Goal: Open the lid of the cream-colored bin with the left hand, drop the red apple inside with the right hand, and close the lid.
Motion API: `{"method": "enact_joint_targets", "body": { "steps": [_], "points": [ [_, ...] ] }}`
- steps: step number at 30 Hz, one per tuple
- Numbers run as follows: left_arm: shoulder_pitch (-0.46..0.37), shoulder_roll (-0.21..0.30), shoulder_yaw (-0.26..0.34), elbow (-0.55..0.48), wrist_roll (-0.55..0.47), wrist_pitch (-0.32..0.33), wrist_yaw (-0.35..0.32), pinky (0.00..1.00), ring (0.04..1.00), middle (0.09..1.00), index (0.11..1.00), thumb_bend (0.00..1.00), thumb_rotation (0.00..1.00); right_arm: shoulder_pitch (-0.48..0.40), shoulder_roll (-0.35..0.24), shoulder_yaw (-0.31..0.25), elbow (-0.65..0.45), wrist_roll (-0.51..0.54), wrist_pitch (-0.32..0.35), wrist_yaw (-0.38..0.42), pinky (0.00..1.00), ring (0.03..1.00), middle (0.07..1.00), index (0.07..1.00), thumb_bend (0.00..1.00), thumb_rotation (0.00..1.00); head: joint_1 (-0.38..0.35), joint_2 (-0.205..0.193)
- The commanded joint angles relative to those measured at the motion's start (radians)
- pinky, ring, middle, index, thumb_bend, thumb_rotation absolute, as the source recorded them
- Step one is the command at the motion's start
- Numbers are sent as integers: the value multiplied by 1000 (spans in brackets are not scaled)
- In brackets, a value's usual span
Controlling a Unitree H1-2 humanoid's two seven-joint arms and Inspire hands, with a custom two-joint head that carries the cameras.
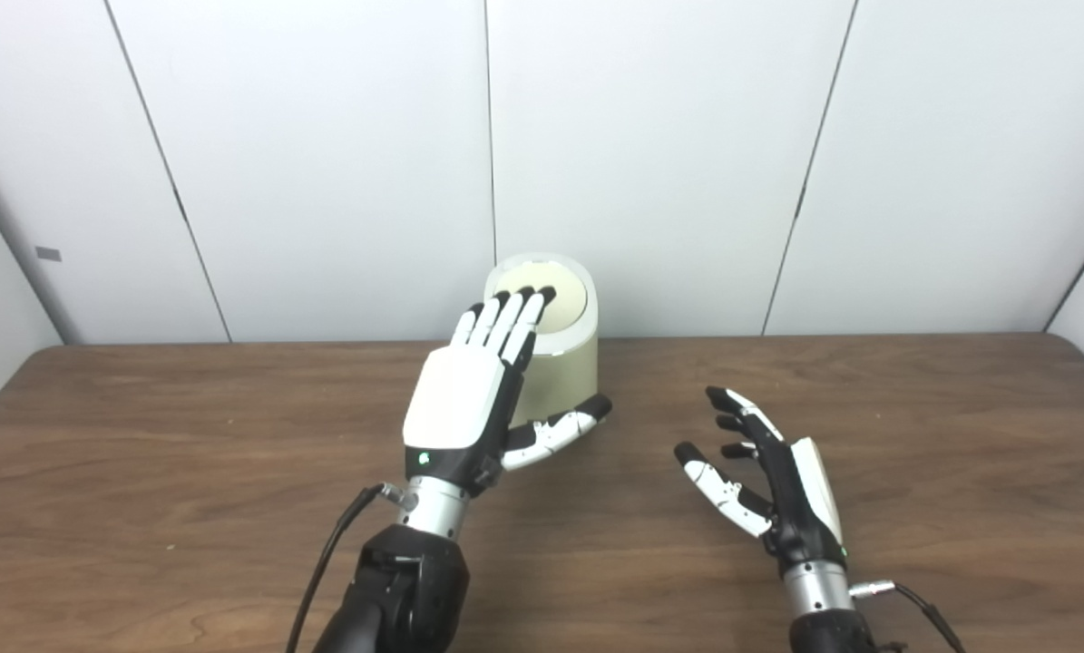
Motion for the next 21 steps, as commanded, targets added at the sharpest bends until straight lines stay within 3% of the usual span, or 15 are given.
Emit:
{"method": "enact_joint_targets", "body": {
  "steps": [1, 8, 15, 17, 21],
  "points": [
    [-50, -8, 12, -13, -6, -25, 39, 1000, 1000, 1000, 1000, 588, 904, -30, 4, -1, -13, 0, -25, -9, 704, 825, 850, 831, 323, 592, -1, 0],
    [-52, -10, 25, -22, -22, -33, 29, 1000, 1000, 1000, 1000, 575, 888, -30, 3, 1, -12, -6, -24, -10, 712, 825, 850, 834, 326, 603, -3, 2],
    [-32, -16, 62, -45, -103, -72, 37, 1000, 1000, 1000, 1000, 570, 911, -27, 6, 1, -22, -8, -12, -7, 711, 822, 851, 834, 326, 598, -3, 1],
    [-21, -21, 95, -47, -190, -129, 55, 1000, 1000, 998, 995, 552, 952, -27, 7, -1, -20, -6, -15, -9, 709, 823, 852, 834, 329, 603, -3, 1],
    [19, -15, 178, -68, -425, -241, 29, 981, 969, 971, 946, 409, 998, -28, 4, -5, -15, 3, -37, -15, 672, 809, 842, 827, 324, 589, 0, 3]
  ]
}}
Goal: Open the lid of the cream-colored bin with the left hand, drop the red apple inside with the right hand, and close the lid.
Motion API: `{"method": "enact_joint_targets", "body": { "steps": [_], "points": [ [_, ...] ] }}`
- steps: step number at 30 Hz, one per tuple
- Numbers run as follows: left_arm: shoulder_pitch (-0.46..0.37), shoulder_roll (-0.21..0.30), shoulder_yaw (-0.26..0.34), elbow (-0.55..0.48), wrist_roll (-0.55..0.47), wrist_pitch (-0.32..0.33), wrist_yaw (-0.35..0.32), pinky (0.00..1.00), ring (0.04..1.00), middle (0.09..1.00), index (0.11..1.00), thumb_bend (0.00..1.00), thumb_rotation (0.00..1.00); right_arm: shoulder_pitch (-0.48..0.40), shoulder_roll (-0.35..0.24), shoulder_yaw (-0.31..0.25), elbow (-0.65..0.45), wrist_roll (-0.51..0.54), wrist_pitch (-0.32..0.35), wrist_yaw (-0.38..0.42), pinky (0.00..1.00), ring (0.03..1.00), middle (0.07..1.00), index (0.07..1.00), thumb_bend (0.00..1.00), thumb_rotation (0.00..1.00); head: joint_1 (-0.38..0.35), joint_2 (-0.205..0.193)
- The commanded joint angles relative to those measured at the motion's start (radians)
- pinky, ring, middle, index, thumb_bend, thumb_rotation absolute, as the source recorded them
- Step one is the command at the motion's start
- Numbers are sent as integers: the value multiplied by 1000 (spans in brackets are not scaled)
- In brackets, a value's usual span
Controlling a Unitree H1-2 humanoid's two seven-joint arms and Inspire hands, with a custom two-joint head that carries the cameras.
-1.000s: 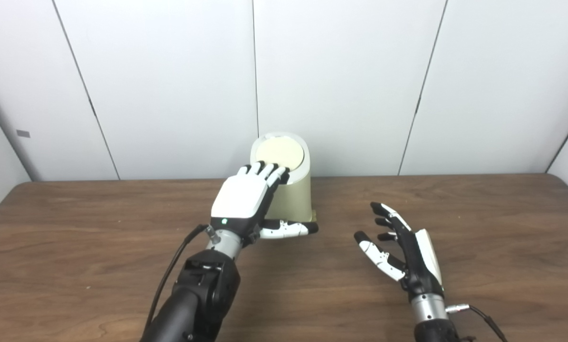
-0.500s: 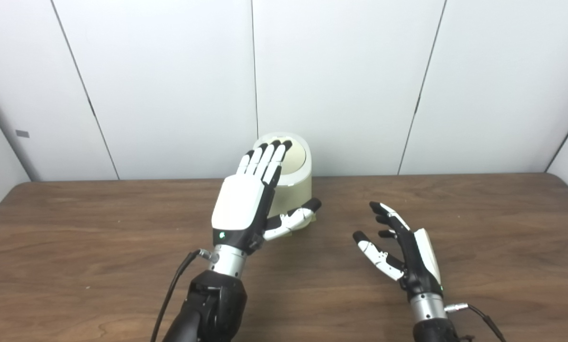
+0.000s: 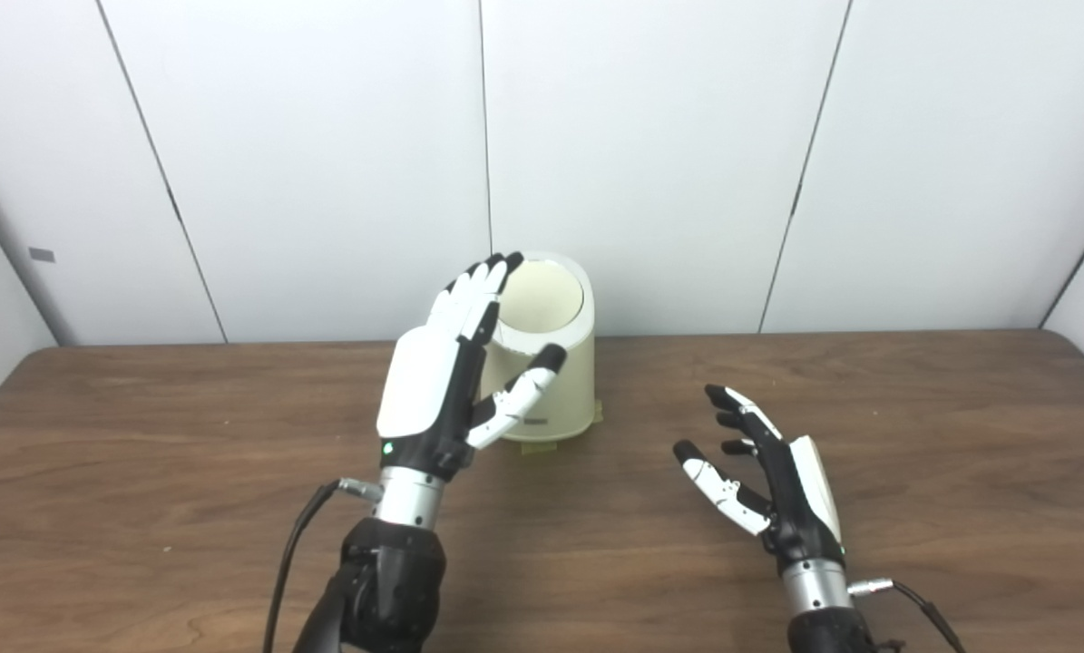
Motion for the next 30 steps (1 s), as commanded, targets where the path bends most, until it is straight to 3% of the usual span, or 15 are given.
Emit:
{"method": "enact_joint_targets", "body": {
  "steps": [1, 7, 10, 13, 20, 23, 27, 30],
  "points": [
    [-10, 9, 36, -40, -114, -79, -2, 944, 957, 961, 933, 380, 1000, -26, 2, -5, -16, 7, -42, -14, 668, 810, 844, 830, 324, 586, 0, 1],
    [68, 42, 125, -99, -390, -152, -80, 829, 886, 896, 877, 272, 1000, -26, -2, -13, -4, 17, -86, -34, 672, 816, 845, 836, 312, 560, 4, 1],
    [104, 48, 166, -109, -459, -155, -96, 783, 845, 862, 847, 240, 998, -30, -7, -13, 13, 10, -126, -51, 689, 812, 833, 829, 255, 517, 4, 1],
    [141, 55, 196, -101, -517, -144, -118, 765, 831, 855, 836, 227, 906, -33, -7, -17, 21, 15, -143, -60, 686, 797, 813, 811, 207, 464, 4, -2],
    [207, 64, 228, -59, -580, -129, -173, 739, 828, 846, 826, 238, 529, -34, 7, -36, 28, 50, -169, -71, 634, 753, 771, 761, 191, 419, 0, 2],
    [223, 57, 231, -37, -571, -136, -174, 734, 816, 836, 814, 235, 382, -30, 10, -41, 18, 54, -161, -71, 542, 695, 733, 735, 230, 389, 2, 3],
    [226, 46, 230, -22, -549, -151, -167, 718, 810, 829, 798, 250, 335, -25, 9, -44, 17, 42, -177, -84, 458, 634, 691, 698, 272, 364, -5, 6],
    [233, 41, 228, -17, -538, -151, -169, 718, 811, 831, 798, 250, 315, -17, 5, -46, 1, 45, -162, -76, 470, 636, 678, 672, 283, 358, -3, 14]
  ]
}}
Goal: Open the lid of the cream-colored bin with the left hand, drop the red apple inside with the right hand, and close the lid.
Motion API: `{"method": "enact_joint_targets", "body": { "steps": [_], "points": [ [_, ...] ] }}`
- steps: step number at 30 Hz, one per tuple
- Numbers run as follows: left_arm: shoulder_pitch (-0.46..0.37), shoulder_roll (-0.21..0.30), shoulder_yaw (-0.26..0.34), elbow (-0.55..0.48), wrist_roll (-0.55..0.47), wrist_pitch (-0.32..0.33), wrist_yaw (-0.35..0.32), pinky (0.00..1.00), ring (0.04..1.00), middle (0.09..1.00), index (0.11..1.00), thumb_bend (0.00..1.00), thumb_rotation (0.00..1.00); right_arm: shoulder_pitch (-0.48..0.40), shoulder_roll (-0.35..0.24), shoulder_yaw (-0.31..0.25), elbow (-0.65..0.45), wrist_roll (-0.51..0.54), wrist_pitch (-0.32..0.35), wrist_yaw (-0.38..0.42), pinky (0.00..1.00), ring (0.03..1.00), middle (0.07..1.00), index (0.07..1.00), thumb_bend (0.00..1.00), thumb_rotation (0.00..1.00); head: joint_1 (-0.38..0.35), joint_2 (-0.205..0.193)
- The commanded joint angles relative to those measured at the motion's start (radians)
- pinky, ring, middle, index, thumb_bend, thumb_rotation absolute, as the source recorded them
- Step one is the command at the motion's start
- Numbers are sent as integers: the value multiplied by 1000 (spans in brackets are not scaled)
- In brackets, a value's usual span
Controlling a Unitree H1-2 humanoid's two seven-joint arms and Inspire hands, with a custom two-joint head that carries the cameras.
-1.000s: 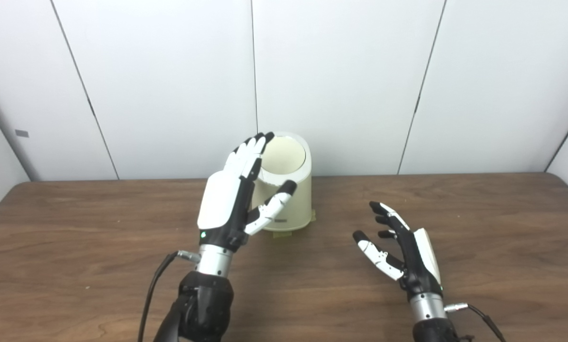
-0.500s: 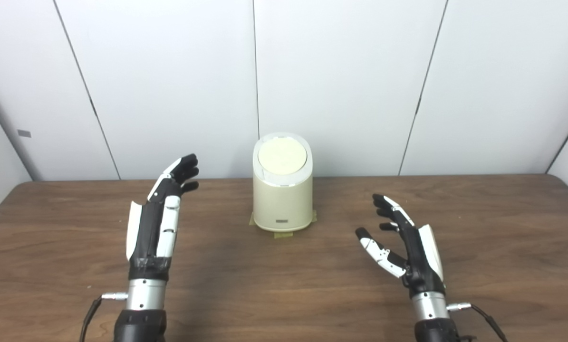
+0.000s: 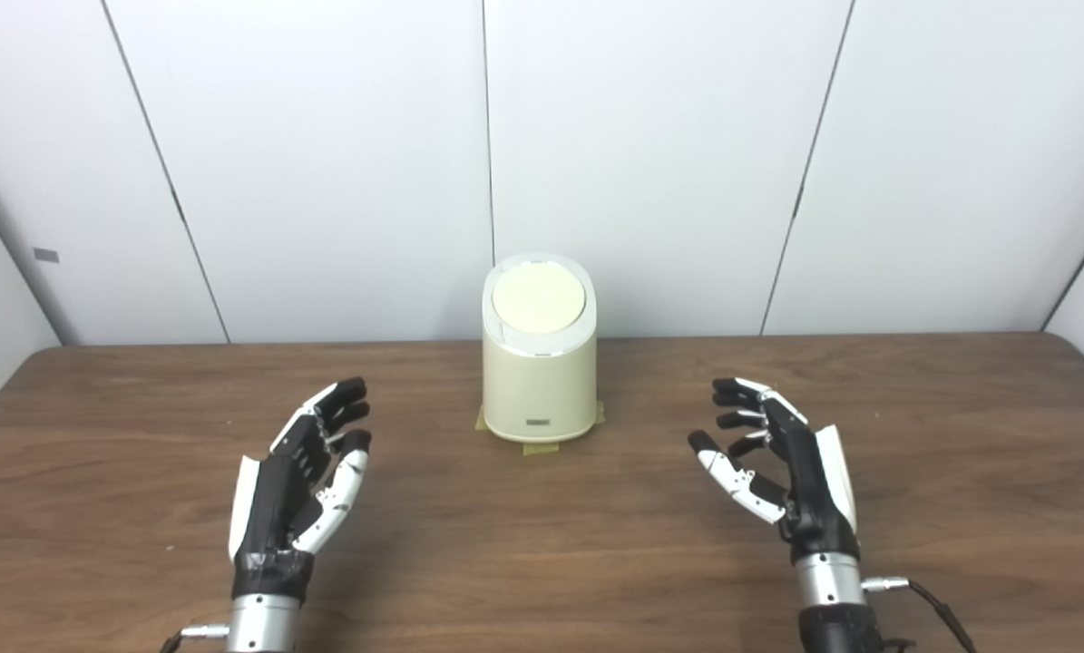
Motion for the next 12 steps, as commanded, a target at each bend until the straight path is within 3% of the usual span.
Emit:
{"method": "enact_joint_targets", "body": {
  "steps": [1, 3, 7, 11, 12],
  "points": [
    [-22, 2, -5, -8, 50, -43, 7, 718, 810, 829, 797, 245, 330, -2, -4, -7, -33, 5, -29, 1, 488, 641, 676, 670, 284, 384, 0, 3],
    [-17, 3, -10, 9, 97, -50, 18, 707, 803, 825, 794, 236, 413, 4, -10, -7, -41, 18, -26, 16, 461, 595, 638, 656, 273, 369, 3, 7],
    [-7, -2, -14, 27, 162, -48, 38, 676, 787, 809, 778, 229, 442, 10, -14, -9, -47, 21, -12, 32, 419, 550, 602, 636, 276, 326, 2, 14],
    [-7, 14, -22, 49, 259, -80, 69, 652, 758, 789, 775, 211, 492, 6, -19, -7, -41, 5, 0, 35, 315, 422, 517, 626, 289, 295, -1, 15],
    [-6, 17, -23, 52, 271, -84, 74, 636, 743, 779, 770, 208, 481, 5, -20, -6, -40, 2, 2, 37, 333, 440, 524, 623, 290, 315, -2, 14]
  ]
}}
